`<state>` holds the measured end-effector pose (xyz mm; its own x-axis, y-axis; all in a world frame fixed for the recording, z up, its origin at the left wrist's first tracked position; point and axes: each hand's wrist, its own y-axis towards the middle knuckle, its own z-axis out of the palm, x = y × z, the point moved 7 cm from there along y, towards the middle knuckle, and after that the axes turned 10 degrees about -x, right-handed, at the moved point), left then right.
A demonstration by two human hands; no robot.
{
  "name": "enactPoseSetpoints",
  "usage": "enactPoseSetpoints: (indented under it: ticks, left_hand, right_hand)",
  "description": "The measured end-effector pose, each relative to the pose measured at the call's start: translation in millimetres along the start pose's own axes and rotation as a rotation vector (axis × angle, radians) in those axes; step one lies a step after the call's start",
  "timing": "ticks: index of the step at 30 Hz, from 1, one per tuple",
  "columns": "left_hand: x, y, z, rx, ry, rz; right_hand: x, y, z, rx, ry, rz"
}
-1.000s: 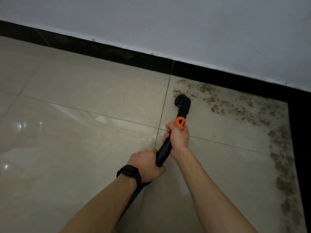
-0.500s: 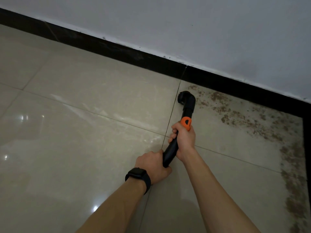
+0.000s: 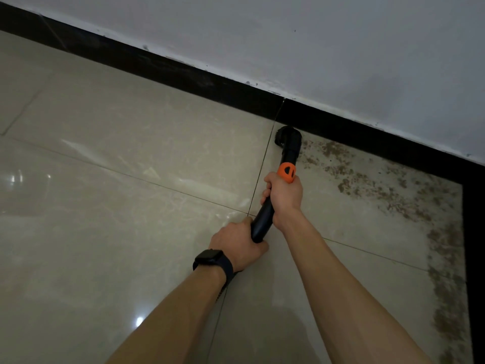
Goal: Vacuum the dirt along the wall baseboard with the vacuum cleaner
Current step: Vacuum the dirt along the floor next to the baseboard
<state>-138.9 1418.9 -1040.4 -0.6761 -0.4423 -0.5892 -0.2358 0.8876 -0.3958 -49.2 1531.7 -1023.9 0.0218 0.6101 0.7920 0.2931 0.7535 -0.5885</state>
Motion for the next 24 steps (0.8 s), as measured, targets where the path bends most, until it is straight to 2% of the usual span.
enactPoseSetpoints:
  ticks: [5, 10, 15, 24]
  left_hand:
    - [8, -1, -4, -0.052, -0.185, -0.053]
    - [9, -3, -8, -0.049, -0.238, -0.087]
    - [0, -14, -7, -0.028, -0.165, -0.073]
    - [6, -55, -9, -0.013, 0.040, -0.004]
  right_hand:
    - [7, 6, 13, -0.036, -0.077, -0.041]
    - [11, 8, 22, -0.043, -0.125, -0.043]
    - [8, 3, 10, -0.044, -0.132, -0.033]
    - [-20, -28, -11, 0.051, -0.067, 0.034]
